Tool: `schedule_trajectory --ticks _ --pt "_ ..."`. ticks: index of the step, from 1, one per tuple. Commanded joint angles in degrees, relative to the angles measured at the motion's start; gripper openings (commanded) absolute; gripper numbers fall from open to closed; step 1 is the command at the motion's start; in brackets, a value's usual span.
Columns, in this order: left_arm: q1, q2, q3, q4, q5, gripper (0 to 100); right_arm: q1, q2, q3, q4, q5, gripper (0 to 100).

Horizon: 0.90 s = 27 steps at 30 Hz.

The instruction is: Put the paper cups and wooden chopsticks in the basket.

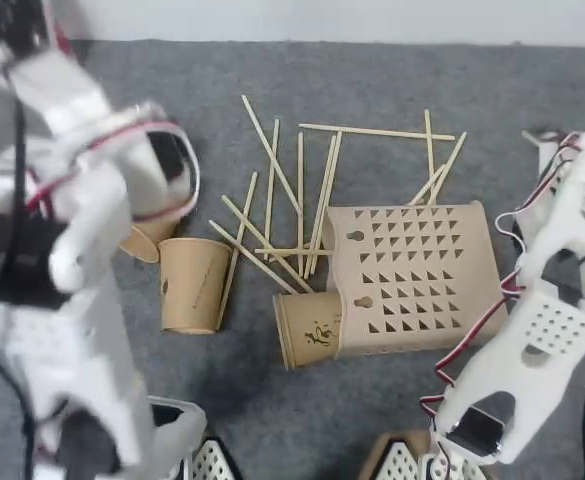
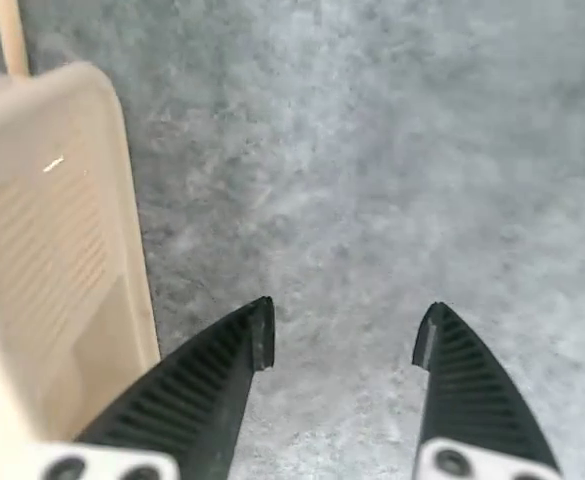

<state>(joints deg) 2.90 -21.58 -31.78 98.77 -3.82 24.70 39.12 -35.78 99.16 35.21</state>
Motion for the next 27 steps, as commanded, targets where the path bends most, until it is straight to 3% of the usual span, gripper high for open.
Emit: schedule_trajectory --ticks 1,10,14,18,24,27 --pt "3.3 -16.5 17.9 -0.8 0.4 1 -0.6 -6.4 -2.4 0.9 -1.6 24.0" --pt "3.1 -30.9 64.9 -37.8 4.0 1 -1.4 -7.2 1.8 0.9 -1.6 24.0" --pt "2.1 -32.1 75.6 -54.8 9.2 5 -1.3 -7.2 1.9 0.9 -1.6 24.0" --pt "2.7 -32.0 81.9 -65.1 14.8 18 -1.2 -7.2 1.9 0.9 -1.6 24.0" --pt "8.7 -32.2 93.8 -70.7 16.4 18 -1.5 -7.1 2.2 0.9 -1.6 24.0" --pt "11.5 -31.6 98.8 -76.7 25.2 18 -1.5 -6.7 2.2 0.9 -1.6 24.0"
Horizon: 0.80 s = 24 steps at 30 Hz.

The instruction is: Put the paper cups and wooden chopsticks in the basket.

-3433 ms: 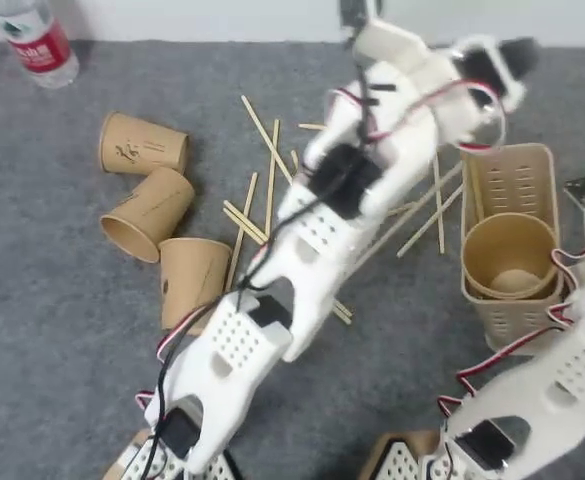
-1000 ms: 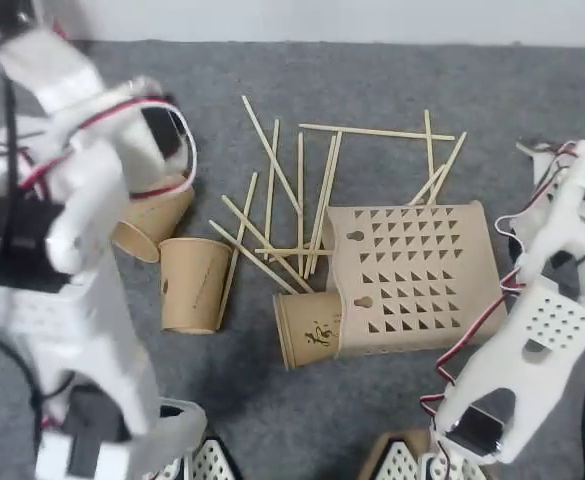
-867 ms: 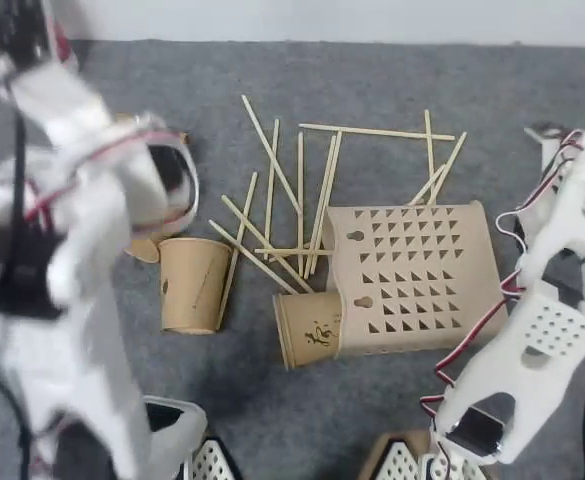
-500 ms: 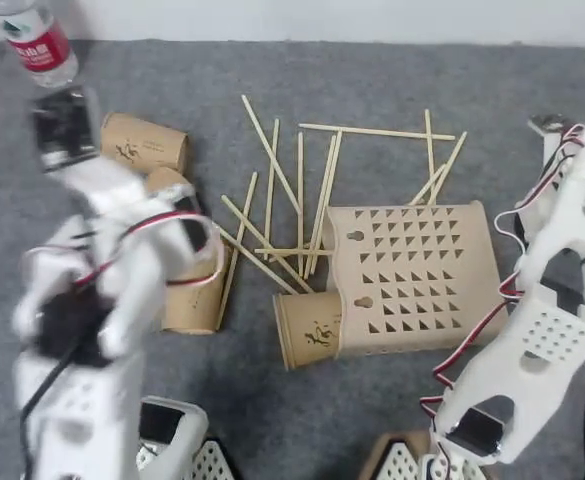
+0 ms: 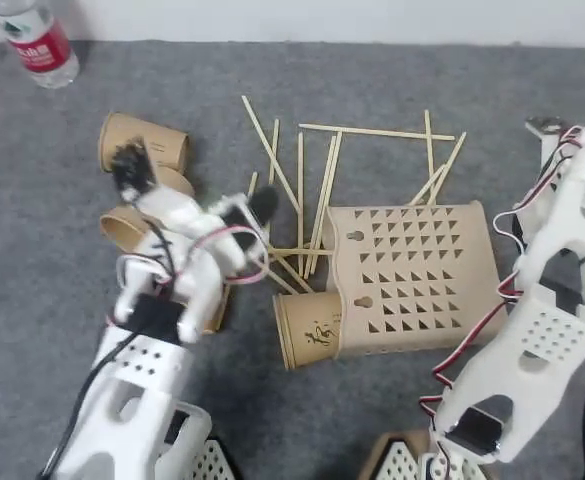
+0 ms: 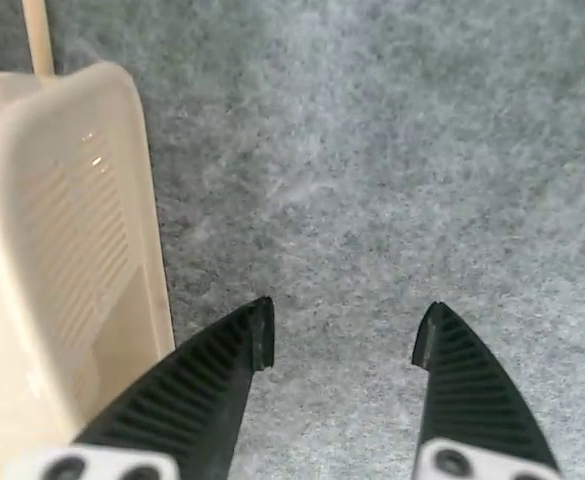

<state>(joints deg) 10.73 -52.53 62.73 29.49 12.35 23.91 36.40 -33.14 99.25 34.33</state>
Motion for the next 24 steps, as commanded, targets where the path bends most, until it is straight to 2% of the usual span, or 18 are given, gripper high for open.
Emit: schedule_trajectory --ticks 1,5,11,17,24 --pt "4.9 -0.7 5.2 -9.1 12.2 18 -0.7 -3.9 -0.4 0.8 -0.8 24.0" --pt "9.4 -0.6 5.9 -9.5 18.4 17 -0.7 -4.4 -0.4 0.8 -0.8 24.0" --pt "14.6 0.1 5.9 -12.7 21.0 17 -1.4 -7.6 -0.5 0.9 -1.4 24.0" --pt "14.7 14.1 1.4 -15.6 26.1 17 -1.6 -21.1 1.1 1.2 -1.4 24.0" --pt "14.9 27.4 -6.7 -16.8 28.4 17 -6.0 -35.1 17.4 1.0 2.9 24.0"
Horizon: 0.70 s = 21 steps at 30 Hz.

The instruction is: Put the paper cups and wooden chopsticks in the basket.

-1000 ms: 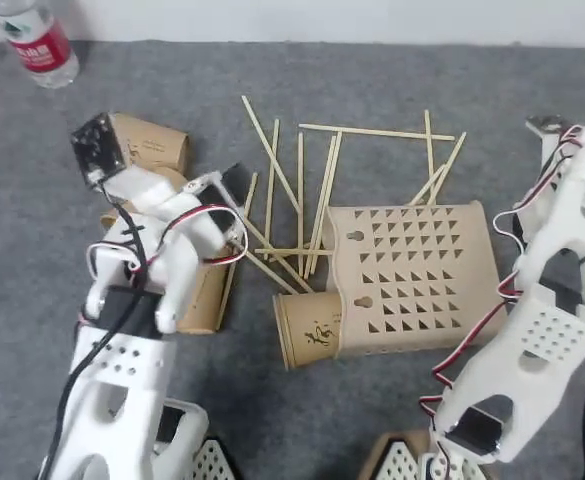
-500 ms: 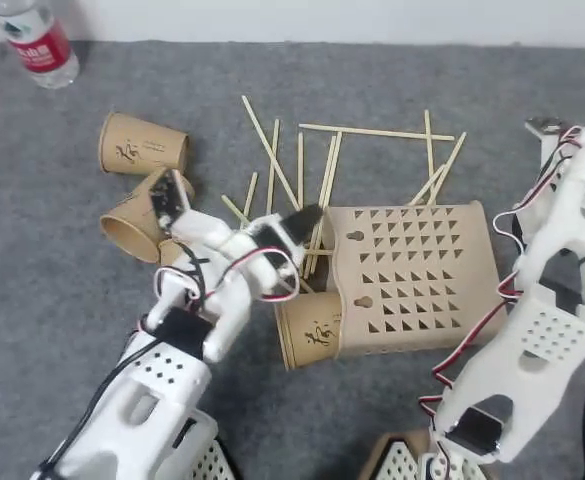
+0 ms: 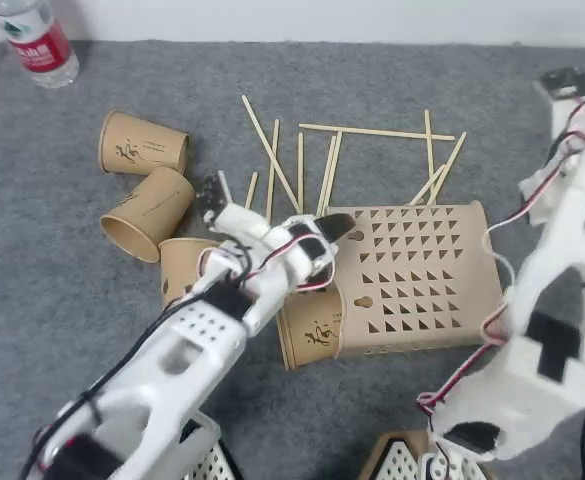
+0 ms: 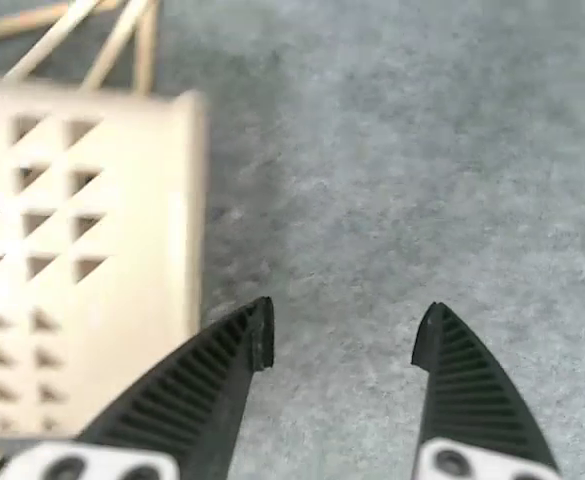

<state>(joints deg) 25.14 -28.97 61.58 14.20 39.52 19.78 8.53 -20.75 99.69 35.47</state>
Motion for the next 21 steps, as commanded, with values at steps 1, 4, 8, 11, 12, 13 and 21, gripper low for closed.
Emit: schedule_trajectory --ticks 1,4,8,11,12,13,21 --pt "0.6 4.5 -6.0 -1.5 1.2 17 -2.3 -8.6 6.9 0.5 1.8 24.0" --pt "0.8 5.4 -6.4 -1.5 1.2 17 -3.0 -10.9 10.7 0.2 1.8 24.0" --pt "0.7 5.5 -6.2 -1.5 1.2 17 -3.0 -10.2 14.9 -2.2 1.8 24.0" --pt "1.7 5.5 -6.4 -1.6 1.2 17 -3.0 -9.1 19.0 -5.1 1.8 24.0" --pt "2.2 5.5 -6.5 -1.6 1.2 17 -3.0 -8.7 20.7 -6.4 1.8 24.0" --pt "2.9 5.5 -6.5 -1.7 1.2 17 -3.0 -8.3 22.4 -7.8 1.8 24.0" --pt "6.7 5.6 -6.5 -10.5 5.3 17 -2.8 -8.4 32.0 -15.6 1.9 24.0"
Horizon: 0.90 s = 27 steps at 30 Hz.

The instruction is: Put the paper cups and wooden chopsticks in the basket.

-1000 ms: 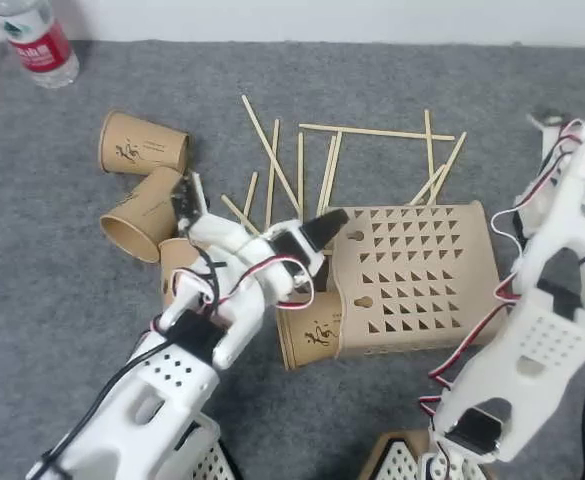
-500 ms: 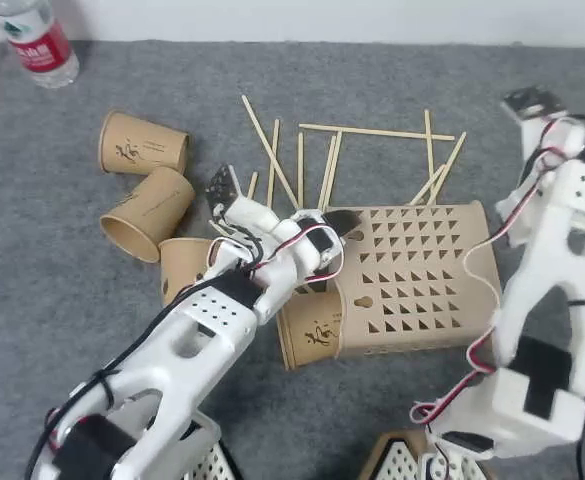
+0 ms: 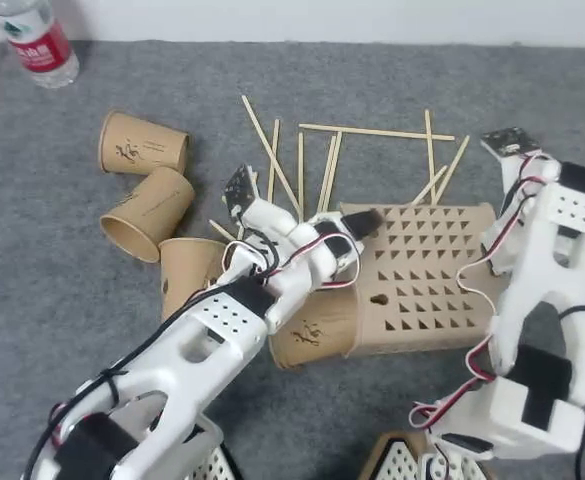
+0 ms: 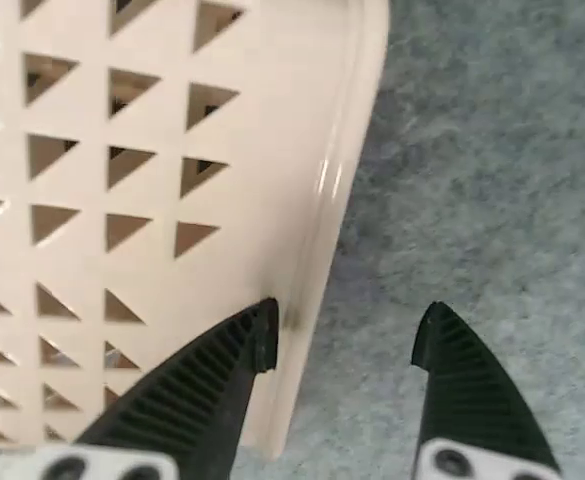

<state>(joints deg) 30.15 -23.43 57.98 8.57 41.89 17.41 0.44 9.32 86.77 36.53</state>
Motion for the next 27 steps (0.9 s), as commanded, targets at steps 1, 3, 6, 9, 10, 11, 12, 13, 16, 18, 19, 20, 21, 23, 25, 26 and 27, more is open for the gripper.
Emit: schedule_trajectory --ticks 1,3,6,9,10,11,12,13,16,18,19,20,21,23,25,26,27 --pt "1.7 0.1 -2.9 -5.7 2.9 17 -0.3 -0.3 2.8 -3.5 1.0 24.0" --pt "1.7 0.1 -2.9 -6.5 3.0 17 -0.3 -0.5 4.1 -4.3 2.1 24.0" --pt "2.5 0.0 -4.1 -7.2 3.2 17 -0.2 0.0 5.1 -5.1 3.9 24.0" --pt "4.6 0.1 -7.9 -7.0 3.2 17 1.5 0.0 6.9 -8.2 4.0 24.0" --pt "5.5 0.1 -9.2 -7.0 3.2 17 2.0 0.0 7.5 -9.2 4.0 24.0" --pt "6.5 0.1 -10.3 -7.0 3.3 17 2.8 0.0 8.3 -10.2 4.0 24.0" --pt "7.7 0.1 -11.3 -7.0 3.3 17 3.5 0.0 9.1 -11.3 4.0 24.0" --pt "8.9 0.2 -12.1 -7.0 3.3 17 4.2 0.0 9.8 -12.3 4.1 24.0" --pt "11.8 2.3 -14.0 -7.3 3.3 17 6.2 0.0 12.0 -14.8 7.1 24.0" --pt "12.9 7.0 -16.8 -7.4 3.3 17 6.6 0.0 13.4 -15.7 9.4 24.0" --pt "13.3 10.1 -18.6 -7.4 3.4 17 6.6 0.0 14.1 -16.0 10.3 24.0" --pt "13.5 13.5 -20.7 -7.4 4.1 17 6.7 0.0 14.5 -16.0 10.9 24.0" --pt "13.5 16.7 -23.3 -7.3 5.6 17 6.9 0.0 14.8 -16.0 11.4 24.0" --pt "13.5 22.7 -28.1 -7.1 8.3 17 8.2 0.0 15.3 -17.5 11.8 24.0" --pt "13.5 26.5 -32.0 -7.0 8.9 17 10.5 0.5 15.8 -20.1 11.9 24.0" --pt "13.5 27.3 -33.3 -6.9 8.9 17 11.8 1.4 15.8 -21.5 11.9 24.0" --pt "13.9 27.7 -34.1 -6.9 8.9 17 13.0 2.8 15.6 -22.6 12.4 24.0"
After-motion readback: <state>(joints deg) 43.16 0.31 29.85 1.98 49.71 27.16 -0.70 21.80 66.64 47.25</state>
